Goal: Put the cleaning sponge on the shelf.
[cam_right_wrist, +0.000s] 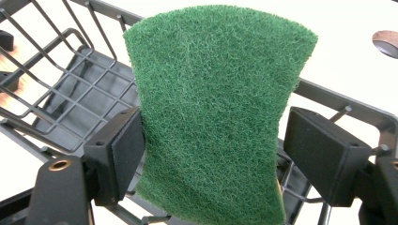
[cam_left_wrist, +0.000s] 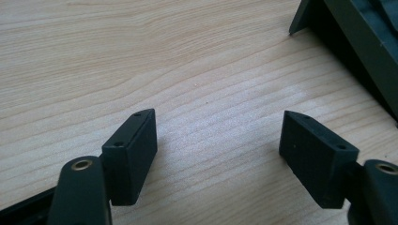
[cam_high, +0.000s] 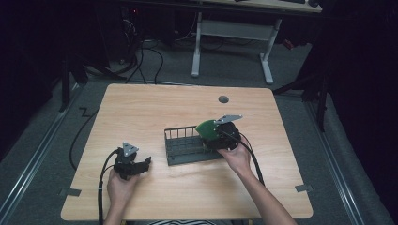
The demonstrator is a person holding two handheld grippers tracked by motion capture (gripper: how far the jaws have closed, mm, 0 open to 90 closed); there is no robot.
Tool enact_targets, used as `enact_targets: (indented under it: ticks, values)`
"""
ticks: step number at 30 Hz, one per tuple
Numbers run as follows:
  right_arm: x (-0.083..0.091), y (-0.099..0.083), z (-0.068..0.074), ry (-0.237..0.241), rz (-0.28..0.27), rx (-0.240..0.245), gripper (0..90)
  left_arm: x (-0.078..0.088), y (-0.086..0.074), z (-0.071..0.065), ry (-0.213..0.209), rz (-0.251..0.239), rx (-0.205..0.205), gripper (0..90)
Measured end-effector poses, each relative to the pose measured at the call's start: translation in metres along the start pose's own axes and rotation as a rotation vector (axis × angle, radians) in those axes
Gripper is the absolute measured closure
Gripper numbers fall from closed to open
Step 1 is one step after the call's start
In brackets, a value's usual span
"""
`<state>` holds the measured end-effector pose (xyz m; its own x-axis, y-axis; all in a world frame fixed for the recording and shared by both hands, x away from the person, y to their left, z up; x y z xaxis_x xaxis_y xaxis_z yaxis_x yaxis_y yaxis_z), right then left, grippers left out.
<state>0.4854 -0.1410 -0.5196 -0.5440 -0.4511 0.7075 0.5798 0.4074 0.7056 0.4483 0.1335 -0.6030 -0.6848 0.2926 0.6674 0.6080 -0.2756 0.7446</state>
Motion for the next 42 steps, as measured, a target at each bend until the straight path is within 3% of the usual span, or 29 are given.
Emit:
enact_targets:
  ticks: [18, 29, 32, 42]
  values:
    - [0.038, 0.006, -0.015, 0.005, -0.102, -0.058, 24.0, 0.0, 0.0, 0.0, 0.003, 0.001, -0.003, 28.6]
    - [0.061, -0.005, -0.036, -0.025, -0.166, -0.115, 27.7, 0.0, 0.0, 0.0, 0.006, 0.001, -0.005, 28.8]
    - [0.064, -0.013, -0.043, -0.031, -0.158, -0.138, 27.8, 0.0, 0.0, 0.0, 0.006, 0.001, -0.005, 28.8]
    - [0.088, -0.018, -0.053, -0.05, -0.198, -0.156, 28.9, 0.0, 0.0, 0.0, 0.006, 0.001, -0.006, 28.9]
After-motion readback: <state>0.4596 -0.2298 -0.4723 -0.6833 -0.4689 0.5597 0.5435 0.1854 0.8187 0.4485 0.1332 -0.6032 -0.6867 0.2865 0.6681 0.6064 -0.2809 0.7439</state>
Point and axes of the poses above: each handheld gripper's, and its own axes: x roughly backward along the jaws, y roughly out of its top, z roughly to its left, the point moved 10 cm from there along -x, roughly forward along the jaws, and after that the axes turned 3 degrees about y, right-handed, at the moved point
